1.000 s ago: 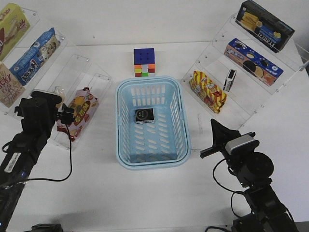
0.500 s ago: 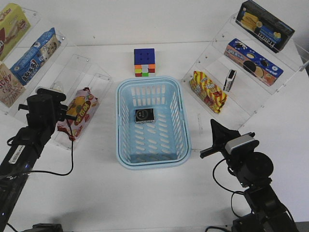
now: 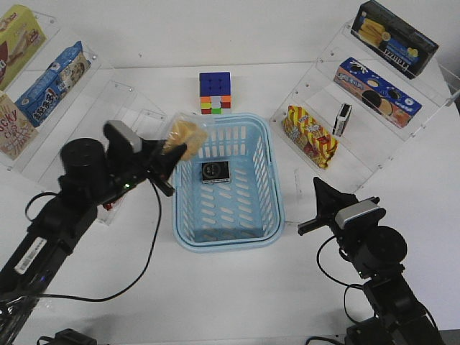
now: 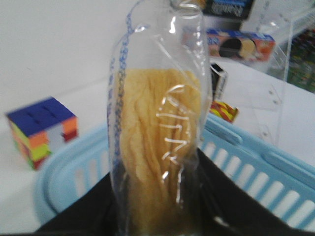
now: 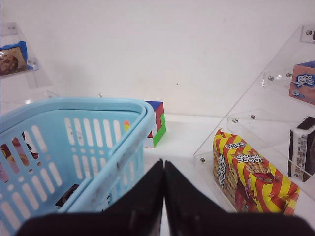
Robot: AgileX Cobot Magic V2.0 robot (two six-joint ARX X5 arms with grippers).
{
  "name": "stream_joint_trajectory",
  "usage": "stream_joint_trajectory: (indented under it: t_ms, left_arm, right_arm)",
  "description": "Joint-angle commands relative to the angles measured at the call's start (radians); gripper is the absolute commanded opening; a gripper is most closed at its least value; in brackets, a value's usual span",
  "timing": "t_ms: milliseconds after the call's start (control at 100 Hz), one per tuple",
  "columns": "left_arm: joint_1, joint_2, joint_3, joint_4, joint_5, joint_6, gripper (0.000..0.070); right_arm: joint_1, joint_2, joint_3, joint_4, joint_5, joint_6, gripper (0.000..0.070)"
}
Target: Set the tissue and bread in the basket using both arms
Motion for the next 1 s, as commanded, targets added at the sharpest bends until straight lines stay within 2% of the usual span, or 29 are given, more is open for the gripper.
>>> stream_joint_trajectory:
  t_ms: [0,90,140,320,410,440,480,550,560,700,780,850,990]
  left_arm:
    - [-0.044,0.024,0.014,0.006,0.010,-0.026,0.0134]
    - [-0.089,0.059,0.014,-0.011,0.010,-0.026,0.0376]
    - [-0.104,0.070,0.014,-0.023,0.010,-0.026,0.0454]
    - [-0.110,0.047,0.014,-0.036,0.002,-0.027,0.0456]
    - [-0.091,0.000,0.014,-0.041,-0.045,-0.027,0.0433]
    - [-0.084,-0.019,0.014,-0.048,-0.080,-0.027,0.0395]
    - [-0.076,-0.045,0.014,-0.061,-0.137,-0.027,0.0287]
    - [-0.066,-0.093,0.014,-0.106,-0.236,-0.026,0.0014]
    - [-0.064,-0.100,0.014,-0.114,-0.250,-0.026,0.0000]
    - [-0.035,-0.189,0.013,-0.270,-0.440,-0.026,0.0000]
    - [-0.011,-0.235,-0.013,-0.312,-0.467,-0.028,0.0001]
    - [0.006,-0.297,-0.112,-0.221,-0.467,-0.056,0.0001]
    - [0.022,-0.445,-0.413,0.088,-0.467,-0.059,0.0000]
  right_arm:
    - [0.005,0.002,0.012,0.006,-0.001,0.013,0.0000]
    - [0.005,0.002,0.012,0.002,-0.001,0.013,0.0000]
    - [0.005,0.002,0.012,-0.002,-0.001,0.013,0.0000]
    - [0.005,0.002,0.012,-0.016,0.000,0.012,0.0000]
    - [0.005,0.001,0.012,-0.015,-0.001,0.013,0.0000]
    - [0.005,0.001,0.012,-0.015,-0.001,0.013,0.0000]
    - [0.005,0.001,0.012,-0.015,-0.001,0.012,0.0000]
    - [0.005,0.001,0.012,-0.013,0.000,0.012,0.0000]
    - [0.005,0.001,0.012,-0.013,0.000,0.012,0.0000]
    - [0.005,0.001,0.012,-0.012,-0.001,0.012,0.0000]
    - [0.005,0.001,0.012,-0.012,0.000,0.012,0.0000]
    - [0.005,0.001,0.012,-0.012,0.000,0.012,0.0000]
    - [0.005,0.002,0.012,-0.012,0.000,0.013,0.0000]
